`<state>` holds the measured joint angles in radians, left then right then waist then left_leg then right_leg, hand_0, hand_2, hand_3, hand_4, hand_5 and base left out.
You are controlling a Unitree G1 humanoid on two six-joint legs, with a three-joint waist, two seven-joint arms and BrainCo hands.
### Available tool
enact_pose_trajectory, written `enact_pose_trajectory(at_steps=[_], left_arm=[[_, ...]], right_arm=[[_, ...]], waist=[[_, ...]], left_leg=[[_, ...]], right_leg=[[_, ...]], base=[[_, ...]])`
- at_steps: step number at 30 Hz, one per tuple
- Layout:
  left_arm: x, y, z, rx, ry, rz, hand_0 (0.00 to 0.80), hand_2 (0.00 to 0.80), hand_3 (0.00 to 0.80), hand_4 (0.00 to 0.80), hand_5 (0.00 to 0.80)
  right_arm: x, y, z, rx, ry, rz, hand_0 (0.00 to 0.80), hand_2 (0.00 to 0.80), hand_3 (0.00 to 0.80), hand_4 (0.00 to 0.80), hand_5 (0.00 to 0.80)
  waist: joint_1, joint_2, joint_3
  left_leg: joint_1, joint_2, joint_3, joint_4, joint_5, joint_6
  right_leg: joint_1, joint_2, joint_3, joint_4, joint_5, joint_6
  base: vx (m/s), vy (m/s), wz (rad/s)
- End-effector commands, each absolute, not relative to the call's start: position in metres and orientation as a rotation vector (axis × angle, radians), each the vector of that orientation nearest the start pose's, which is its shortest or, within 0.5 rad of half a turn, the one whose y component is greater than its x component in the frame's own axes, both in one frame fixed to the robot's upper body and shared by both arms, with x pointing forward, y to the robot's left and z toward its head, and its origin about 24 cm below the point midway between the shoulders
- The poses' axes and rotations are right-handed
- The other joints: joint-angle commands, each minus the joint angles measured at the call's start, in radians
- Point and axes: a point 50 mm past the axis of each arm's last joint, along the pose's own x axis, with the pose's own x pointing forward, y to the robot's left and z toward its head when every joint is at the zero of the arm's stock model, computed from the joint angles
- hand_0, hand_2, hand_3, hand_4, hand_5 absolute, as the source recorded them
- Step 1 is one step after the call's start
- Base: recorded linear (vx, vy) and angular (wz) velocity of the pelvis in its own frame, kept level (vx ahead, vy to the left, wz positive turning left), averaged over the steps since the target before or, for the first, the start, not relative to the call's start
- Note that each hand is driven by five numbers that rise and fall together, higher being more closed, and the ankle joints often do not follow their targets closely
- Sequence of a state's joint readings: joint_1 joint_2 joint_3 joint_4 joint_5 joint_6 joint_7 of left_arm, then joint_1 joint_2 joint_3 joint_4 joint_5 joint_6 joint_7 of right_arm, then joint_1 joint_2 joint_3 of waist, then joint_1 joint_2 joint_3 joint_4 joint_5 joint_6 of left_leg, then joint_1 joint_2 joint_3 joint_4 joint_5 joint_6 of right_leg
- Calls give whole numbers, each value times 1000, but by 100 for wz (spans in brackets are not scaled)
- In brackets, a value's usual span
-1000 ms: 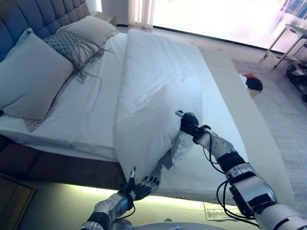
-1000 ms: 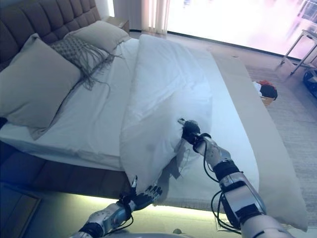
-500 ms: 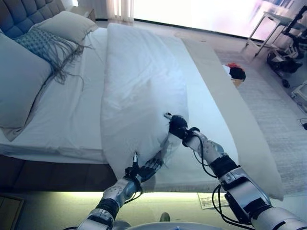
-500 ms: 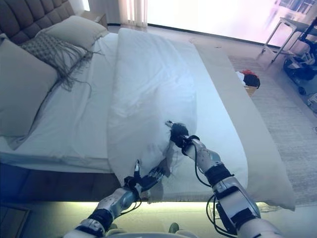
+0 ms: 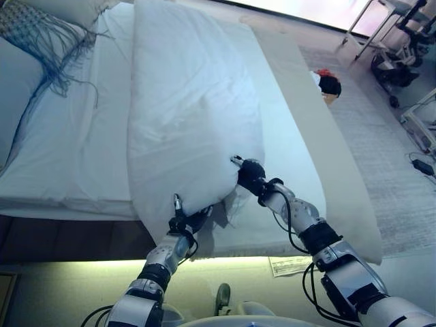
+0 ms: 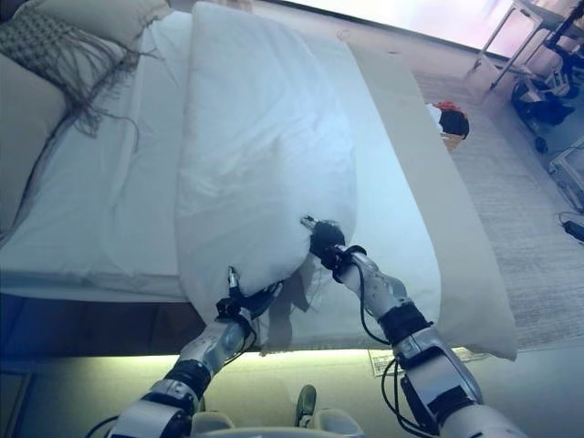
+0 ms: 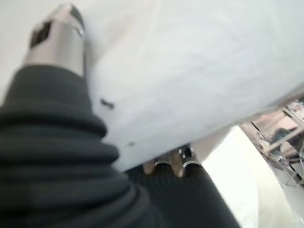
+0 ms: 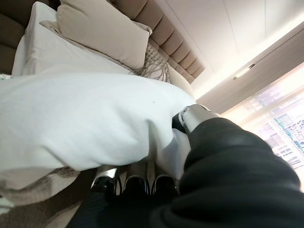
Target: Make the bed neatly
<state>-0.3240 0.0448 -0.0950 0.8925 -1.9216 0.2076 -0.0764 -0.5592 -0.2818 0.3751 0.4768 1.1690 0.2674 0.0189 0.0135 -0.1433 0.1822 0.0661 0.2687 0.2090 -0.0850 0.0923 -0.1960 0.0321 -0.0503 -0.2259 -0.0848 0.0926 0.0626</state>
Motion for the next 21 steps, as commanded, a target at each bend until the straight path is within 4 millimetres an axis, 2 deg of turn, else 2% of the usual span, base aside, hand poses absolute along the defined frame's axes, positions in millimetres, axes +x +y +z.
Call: enact_pose_trajectory(at_steps=[1,7,11,14,17,21], left_arm=[[300,107,-38,-1851,508,140,0,0,0,0,0],[287,122,-52,-1872,485,218,0,0,0,0,0],[278,140,-62,-1880,418,301,0,0,0,0,0],[272,166,-68,-1870,301,422,0,0,0,0,0],[271,189,-65,-1851,173,556,0,0,0,0,0],[271,207,-59,-1836,52,620,0,0,0,0,0]], right_arm=[[349,-95,133,731,109,568,800,800,800,800,800],[350,-110,118,745,134,496,800,800,800,800,800],[346,-120,102,739,174,455,800,800,800,800,800],[339,-128,85,724,229,433,800,800,800,800,800],[331,-133,71,708,275,419,800,800,800,800,800],[320,-142,52,676,339,406,800,800,800,800,800]], waist=[[-2,-11,-16],[18,-10,-29],[30,-7,-54],[35,0,-77],[37,9,-94],[36,23,-116]], left_leg=[[-52,36,-45,24,-16,16],[-32,27,-61,13,-24,20],[-13,22,-70,6,-32,22],[8,19,-74,-1,-37,20],[22,13,-81,-2,-41,18],[39,5,-85,-2,-46,16]], right_leg=[[6,-112,-21,39,-40,84],[31,-118,-41,30,-44,85],[57,-123,-54,24,-50,86],[81,-127,-65,18,-57,86],[101,-131,-72,11,-62,87],[126,-137,-85,6,-71,87]], base=[[19,15,13],[53,28,9],[107,45,17],[101,68,11],[76,91,7],[65,102,8]])
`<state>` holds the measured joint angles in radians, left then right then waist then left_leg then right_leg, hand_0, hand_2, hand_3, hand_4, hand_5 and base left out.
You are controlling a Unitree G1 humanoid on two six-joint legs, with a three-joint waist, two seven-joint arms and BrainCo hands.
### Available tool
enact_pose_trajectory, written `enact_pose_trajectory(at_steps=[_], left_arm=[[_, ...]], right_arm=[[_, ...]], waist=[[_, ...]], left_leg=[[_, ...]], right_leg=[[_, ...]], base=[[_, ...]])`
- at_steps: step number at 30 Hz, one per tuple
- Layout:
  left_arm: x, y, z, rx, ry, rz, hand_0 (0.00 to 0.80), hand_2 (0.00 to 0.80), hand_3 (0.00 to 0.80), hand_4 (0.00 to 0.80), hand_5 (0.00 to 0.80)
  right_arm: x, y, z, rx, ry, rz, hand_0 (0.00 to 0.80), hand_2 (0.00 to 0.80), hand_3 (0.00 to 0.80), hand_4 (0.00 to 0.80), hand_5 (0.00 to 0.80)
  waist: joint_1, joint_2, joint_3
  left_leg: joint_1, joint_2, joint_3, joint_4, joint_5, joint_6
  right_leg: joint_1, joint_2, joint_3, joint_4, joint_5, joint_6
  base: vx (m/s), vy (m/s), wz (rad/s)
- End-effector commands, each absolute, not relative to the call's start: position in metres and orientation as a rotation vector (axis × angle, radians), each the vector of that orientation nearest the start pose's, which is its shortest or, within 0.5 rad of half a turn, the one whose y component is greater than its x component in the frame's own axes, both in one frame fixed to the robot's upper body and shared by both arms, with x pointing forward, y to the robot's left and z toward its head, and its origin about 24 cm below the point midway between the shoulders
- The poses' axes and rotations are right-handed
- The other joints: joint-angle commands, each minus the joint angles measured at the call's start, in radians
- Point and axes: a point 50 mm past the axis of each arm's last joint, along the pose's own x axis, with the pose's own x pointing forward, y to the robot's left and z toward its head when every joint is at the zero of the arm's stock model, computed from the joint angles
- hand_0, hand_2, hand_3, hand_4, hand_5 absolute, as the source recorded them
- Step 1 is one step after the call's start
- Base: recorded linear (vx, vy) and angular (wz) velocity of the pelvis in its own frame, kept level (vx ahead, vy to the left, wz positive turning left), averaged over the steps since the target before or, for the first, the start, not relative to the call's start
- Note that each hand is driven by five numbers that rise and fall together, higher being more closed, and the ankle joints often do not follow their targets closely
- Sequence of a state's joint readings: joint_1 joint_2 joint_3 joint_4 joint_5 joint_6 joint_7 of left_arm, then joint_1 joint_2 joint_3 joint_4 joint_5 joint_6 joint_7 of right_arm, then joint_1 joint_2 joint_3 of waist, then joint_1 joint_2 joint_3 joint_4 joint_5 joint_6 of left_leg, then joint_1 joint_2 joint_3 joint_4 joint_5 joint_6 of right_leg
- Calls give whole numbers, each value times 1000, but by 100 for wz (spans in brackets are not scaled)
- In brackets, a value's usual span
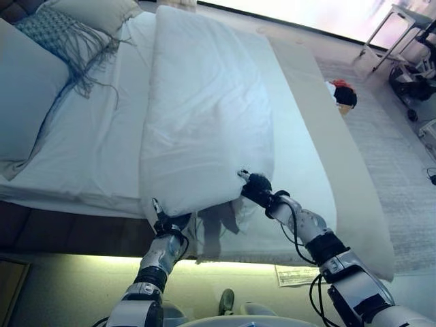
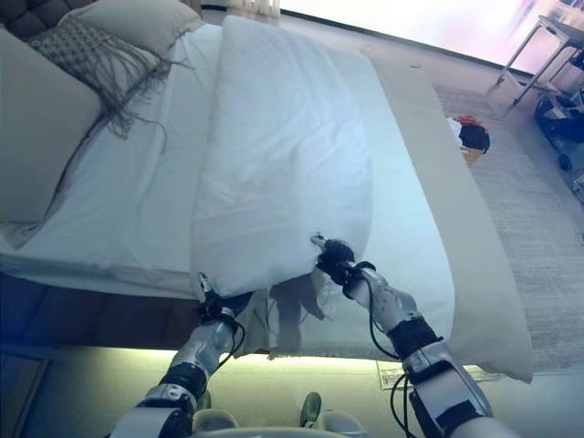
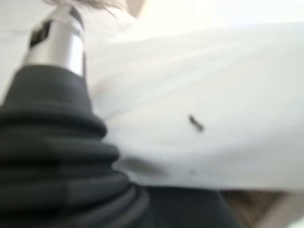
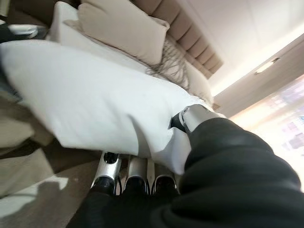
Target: Make the bed neatly
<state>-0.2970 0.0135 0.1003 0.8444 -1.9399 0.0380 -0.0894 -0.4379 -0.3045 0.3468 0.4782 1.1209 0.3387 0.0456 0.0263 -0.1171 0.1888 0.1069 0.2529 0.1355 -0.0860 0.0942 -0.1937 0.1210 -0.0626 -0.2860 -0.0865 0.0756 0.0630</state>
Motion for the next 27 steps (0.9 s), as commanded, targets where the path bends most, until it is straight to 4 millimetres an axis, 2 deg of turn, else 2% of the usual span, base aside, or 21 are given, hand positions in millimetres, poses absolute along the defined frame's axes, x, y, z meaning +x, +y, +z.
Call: enact_pose_trajectory(at_steps=[1,2,3,10,13,18,27], left_arm=[[271,214,-57,-1831,20,628,0,0,0,0,0],[270,219,-55,-1828,-10,631,0,0,0,0,0],[269,221,-54,-1826,-25,631,0,0,0,0,0],[260,248,-46,-1801,-171,670,0,0,0,0,0],[255,258,-46,-1789,-203,684,0,0,0,0,0],[244,284,-43,-1756,-269,695,0,0,0,0,0],[237,301,-37,-1747,-343,590,0,0,0,0,0]], right_arm=[[316,-147,44,652,365,388,800,800,800,800,800],[312,-151,37,626,389,366,800,800,800,800,800],[310,-153,33,604,406,350,0,0,0,0,0],[279,-178,-4,539,559,314,0,0,0,0,0],[268,-184,-13,545,600,309,0,0,0,0,0],[237,-196,-40,612,720,277,0,0,0,0,0],[193,-218,-84,707,884,154,0,0,0,0,0]], waist=[[26,1,-131],[27,5,-137],[27,7,-140],[30,36,-161],[25,43,-168],[17,59,-180],[25,68,-193]], left_leg=[[1,18,-14,-1,-49,13],[4,15,-17,-1,-50,12],[5,14,-18,-1,-51,12],[7,-6,-36,-1,-48,11],[8,-10,-38,-1,-47,12],[3,-21,-37,-1,-43,15],[-15,-44,-48,-1,-41,23]], right_leg=[[43,-127,-29,7,-57,86],[48,-130,-32,7,-59,86],[51,-131,-34,6,-61,86],[68,-140,-49,5,-67,85],[69,-142,-50,5,-67,85],[66,-146,-47,5,-65,87],[53,-163,-44,3,-49,98]], base=[[46,109,4],[34,105,5],[14,114,8],[-12,105,9],[-18,82,3],[-40,78,0],[-82,33,-1]])
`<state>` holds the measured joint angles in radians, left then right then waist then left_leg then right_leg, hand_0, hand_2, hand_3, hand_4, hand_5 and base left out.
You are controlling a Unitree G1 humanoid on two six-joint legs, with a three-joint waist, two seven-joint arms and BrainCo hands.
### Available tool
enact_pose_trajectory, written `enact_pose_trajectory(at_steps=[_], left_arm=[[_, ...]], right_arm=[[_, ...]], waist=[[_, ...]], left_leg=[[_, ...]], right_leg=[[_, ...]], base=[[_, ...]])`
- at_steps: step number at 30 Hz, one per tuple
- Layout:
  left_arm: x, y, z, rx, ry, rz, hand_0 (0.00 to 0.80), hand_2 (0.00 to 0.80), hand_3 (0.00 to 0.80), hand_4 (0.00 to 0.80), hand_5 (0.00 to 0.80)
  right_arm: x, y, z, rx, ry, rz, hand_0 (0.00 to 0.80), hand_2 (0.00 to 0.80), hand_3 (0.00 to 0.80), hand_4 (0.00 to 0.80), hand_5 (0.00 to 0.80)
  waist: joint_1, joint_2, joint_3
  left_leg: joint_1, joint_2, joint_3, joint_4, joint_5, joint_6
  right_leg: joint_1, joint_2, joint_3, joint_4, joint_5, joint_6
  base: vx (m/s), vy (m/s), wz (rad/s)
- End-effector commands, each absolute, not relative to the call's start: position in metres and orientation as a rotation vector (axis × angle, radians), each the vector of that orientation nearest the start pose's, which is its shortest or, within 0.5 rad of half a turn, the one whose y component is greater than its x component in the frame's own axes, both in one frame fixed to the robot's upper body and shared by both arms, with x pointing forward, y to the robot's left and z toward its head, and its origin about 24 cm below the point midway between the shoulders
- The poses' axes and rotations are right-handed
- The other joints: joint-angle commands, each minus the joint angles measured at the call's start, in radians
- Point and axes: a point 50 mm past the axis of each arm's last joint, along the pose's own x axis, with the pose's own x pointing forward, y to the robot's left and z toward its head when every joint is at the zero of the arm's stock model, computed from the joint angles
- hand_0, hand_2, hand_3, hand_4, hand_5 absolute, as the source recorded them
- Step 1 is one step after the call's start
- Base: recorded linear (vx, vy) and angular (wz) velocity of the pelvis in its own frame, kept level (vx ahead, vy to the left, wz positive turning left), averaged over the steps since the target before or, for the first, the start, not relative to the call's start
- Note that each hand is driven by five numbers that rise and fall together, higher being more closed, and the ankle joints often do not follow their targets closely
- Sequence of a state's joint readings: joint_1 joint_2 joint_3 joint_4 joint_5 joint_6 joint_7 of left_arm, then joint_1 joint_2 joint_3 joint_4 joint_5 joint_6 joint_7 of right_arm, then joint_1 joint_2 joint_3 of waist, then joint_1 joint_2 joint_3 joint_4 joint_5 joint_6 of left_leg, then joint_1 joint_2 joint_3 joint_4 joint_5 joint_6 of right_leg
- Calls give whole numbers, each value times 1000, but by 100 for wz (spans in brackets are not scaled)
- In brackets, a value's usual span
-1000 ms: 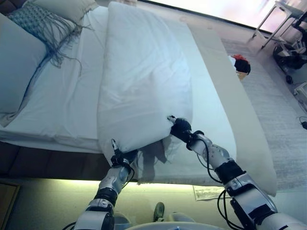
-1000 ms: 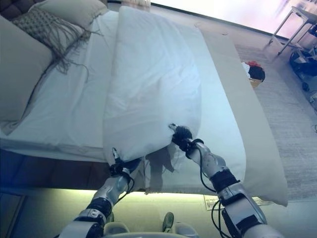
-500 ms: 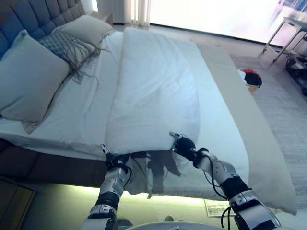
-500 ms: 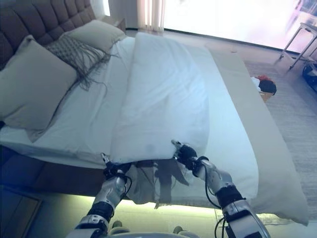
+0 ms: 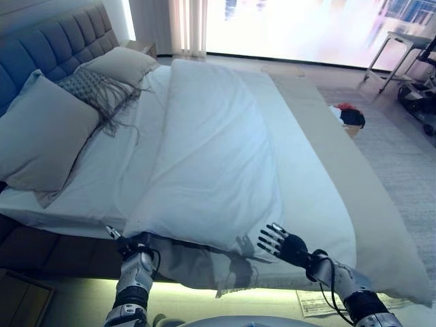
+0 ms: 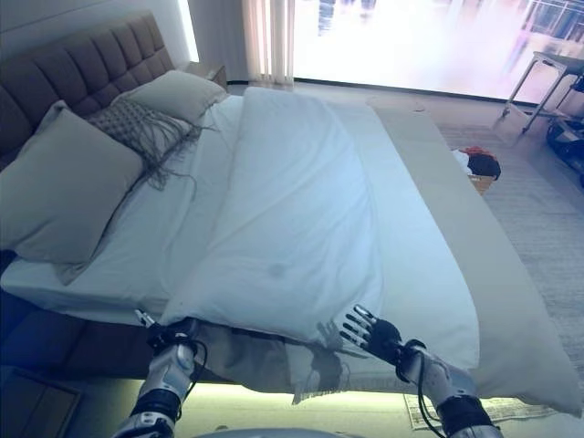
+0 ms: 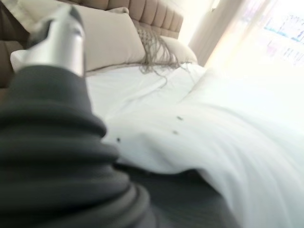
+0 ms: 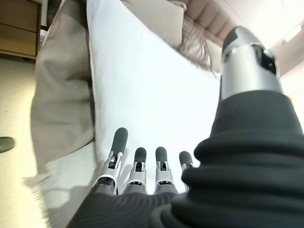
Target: Make the bed neatly
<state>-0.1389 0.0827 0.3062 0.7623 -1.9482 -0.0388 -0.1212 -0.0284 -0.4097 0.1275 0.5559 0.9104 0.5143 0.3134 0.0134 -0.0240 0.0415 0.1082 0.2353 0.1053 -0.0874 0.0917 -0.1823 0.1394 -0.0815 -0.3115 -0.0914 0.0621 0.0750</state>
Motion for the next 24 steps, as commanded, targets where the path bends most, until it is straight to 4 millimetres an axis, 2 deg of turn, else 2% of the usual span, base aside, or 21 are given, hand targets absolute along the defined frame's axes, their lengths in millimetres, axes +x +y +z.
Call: enact_pose_trajectory(at_steps=[1,7,12,18,22,24], left_arm=[[237,302,-36,-1747,-357,579,0,0,0,0,0],[234,317,-30,-1730,-417,557,0,0,0,0,0],[229,331,-25,-1713,-472,557,0,0,0,0,0],[230,344,-1,-1647,-500,429,0,0,0,0,0],[228,344,10,-1521,-470,365,0,0,0,0,0],[222,350,12,-1472,-480,380,0,0,0,0,0]], right_arm=[[185,-219,-92,731,919,131,0,0,0,0,0],[153,-229,-122,772,1032,20,0,0,0,0,0],[138,-238,-133,820,1065,-113,0,0,0,0,0],[134,-245,-136,820,1048,-189,0,0,0,0,0],[134,-246,-136,844,1021,-219,0,0,0,0,0],[133,-248,-136,851,1014,-225,0,0,0,0,0]], waist=[[43,-23,-47],[71,-8,-55],[90,5,-62],[122,13,-61],[155,13,-59],[168,15,-59]], left_leg=[[-18,-30,-21,0,-38,12],[-19,-41,-36,0,-42,18],[-19,-47,-48,0,-52,20],[-29,-57,-69,0,-56,25],[-38,-66,-88,0,-59,31],[-42,-70,-95,0,-61,34]], right_leg=[[33,-147,-18,7,-33,87],[28,-156,-21,4,-29,90],[24,-161,-25,4,-35,93],[28,-165,-42,4,-41,91],[30,-165,-58,4,-43,90],[32,-165,-65,4,-45,90]], base=[[-94,20,0],[-60,20,1],[-46,18,1],[-36,22,2],[-45,13,6],[-47,18,13]])
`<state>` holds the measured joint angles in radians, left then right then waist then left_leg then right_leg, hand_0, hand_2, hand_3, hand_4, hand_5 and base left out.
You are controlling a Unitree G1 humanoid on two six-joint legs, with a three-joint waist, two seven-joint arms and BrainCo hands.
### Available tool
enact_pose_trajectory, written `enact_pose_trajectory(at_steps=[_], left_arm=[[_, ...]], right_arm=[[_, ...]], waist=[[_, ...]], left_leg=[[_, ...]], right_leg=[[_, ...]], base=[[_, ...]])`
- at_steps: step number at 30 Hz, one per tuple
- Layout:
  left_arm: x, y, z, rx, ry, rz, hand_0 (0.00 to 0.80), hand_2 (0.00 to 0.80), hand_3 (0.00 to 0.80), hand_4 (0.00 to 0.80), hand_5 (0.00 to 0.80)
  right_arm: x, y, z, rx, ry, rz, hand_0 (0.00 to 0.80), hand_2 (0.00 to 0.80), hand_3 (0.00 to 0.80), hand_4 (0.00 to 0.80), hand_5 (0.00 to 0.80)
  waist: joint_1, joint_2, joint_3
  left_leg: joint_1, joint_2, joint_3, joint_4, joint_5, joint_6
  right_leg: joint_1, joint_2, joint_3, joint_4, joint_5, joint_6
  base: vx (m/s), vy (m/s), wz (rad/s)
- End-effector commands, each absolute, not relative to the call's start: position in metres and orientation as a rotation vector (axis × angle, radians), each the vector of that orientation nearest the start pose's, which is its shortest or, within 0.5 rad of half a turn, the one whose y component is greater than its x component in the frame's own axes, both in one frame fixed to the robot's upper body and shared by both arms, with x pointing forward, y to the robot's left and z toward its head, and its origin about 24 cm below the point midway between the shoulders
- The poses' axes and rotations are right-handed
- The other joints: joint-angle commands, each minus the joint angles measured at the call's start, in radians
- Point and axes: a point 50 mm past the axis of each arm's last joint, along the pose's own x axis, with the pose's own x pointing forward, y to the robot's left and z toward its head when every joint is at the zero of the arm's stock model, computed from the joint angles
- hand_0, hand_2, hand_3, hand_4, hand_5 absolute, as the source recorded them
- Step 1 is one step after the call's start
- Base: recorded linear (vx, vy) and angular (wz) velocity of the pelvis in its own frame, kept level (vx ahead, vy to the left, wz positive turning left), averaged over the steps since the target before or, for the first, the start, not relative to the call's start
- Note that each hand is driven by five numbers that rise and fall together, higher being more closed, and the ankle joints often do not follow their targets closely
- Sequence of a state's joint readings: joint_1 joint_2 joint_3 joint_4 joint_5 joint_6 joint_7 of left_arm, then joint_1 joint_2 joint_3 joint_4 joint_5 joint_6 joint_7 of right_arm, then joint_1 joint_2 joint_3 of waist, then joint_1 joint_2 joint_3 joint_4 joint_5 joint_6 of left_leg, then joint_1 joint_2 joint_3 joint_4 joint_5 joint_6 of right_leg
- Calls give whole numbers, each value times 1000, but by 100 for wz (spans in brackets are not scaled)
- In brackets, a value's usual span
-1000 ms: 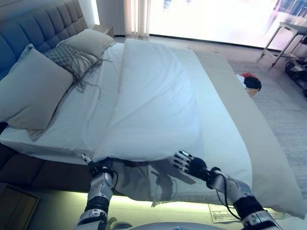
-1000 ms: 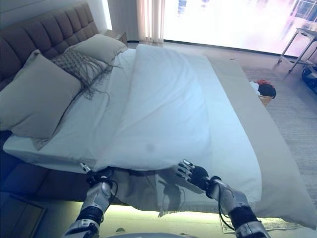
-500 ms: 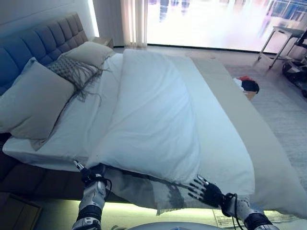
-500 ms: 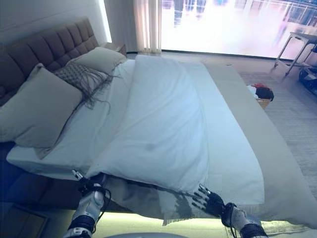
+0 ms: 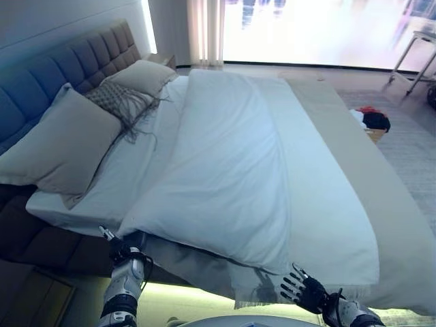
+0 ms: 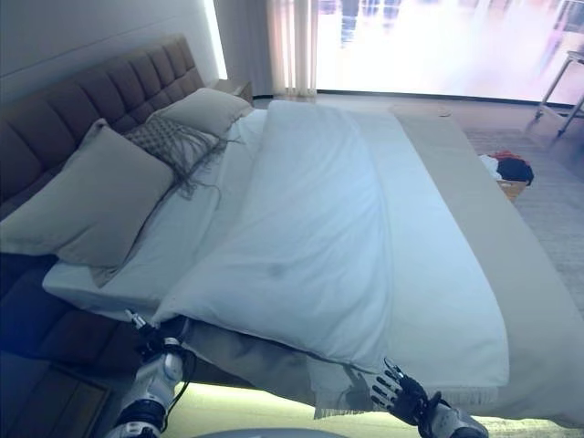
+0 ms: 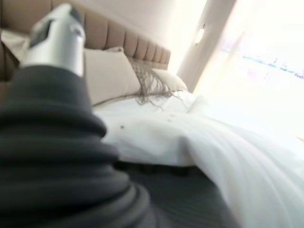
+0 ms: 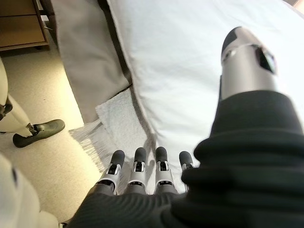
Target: Make the bed neatly
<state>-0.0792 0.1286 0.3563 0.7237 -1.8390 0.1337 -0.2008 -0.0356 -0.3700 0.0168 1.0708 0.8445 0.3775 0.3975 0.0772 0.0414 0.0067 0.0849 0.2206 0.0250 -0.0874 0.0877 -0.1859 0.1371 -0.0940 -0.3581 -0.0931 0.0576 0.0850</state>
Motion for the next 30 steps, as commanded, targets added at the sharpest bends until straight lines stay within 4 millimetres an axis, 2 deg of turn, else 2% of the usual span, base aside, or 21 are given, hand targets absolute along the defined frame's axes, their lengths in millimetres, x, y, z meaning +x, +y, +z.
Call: enact_pose_trajectory(at_steps=[1,11,14,20,23,30], left_arm=[[219,356,13,-1445,-491,396,0,0,0,0,0],[167,429,41,-1332,-693,574,0,0,0,0,0],[144,452,49,-1299,-754,659,0,0,0,0,0],[99,496,79,-1235,-887,848,0,0,0,0,0],[78,510,89,-1215,-917,927,0,0,0,0,0],[45,530,102,-1212,-950,1139,0,0,0,0,0]], right_arm=[[132,-249,-136,851,1010,-227,0,0,0,0,0],[133,-256,-135,868,992,-270,0,0,0,0,0],[131,-259,-135,869,988,-283,0,0,0,0,0],[130,-268,-133,857,981,-316,0,0,0,0,0],[129,-270,-133,844,984,-330,0,0,0,0,0],[126,-274,-134,776,1023,-318,0,0,0,0,0]], waist=[[110,-50,-25],[168,-47,-29],[184,-48,-31],[214,-44,-34],[227,-39,-35],[246,-33,-39]], left_leg=[[-21,-57,-18,0,-57,38],[-49,-75,-56,0,-48,43],[-53,-78,-68,0,-50,42],[-70,-86,-97,0,-42,41],[-78,-90,-114,0,-39,41],[-95,-99,-136,0,-31,40]], right_leg=[[35,-153,-22,6,-41,80],[37,-152,-62,6,-49,82],[43,-148,-73,6,-59,83],[44,-144,-93,6,-66,85],[46,-141,-103,6,-71,85],[63,-139,-127,7,-81,82]], base=[[-53,23,15],[-43,24,0],[-12,2,0],[-12,11,-1],[2,41,2],[17,64,1]])
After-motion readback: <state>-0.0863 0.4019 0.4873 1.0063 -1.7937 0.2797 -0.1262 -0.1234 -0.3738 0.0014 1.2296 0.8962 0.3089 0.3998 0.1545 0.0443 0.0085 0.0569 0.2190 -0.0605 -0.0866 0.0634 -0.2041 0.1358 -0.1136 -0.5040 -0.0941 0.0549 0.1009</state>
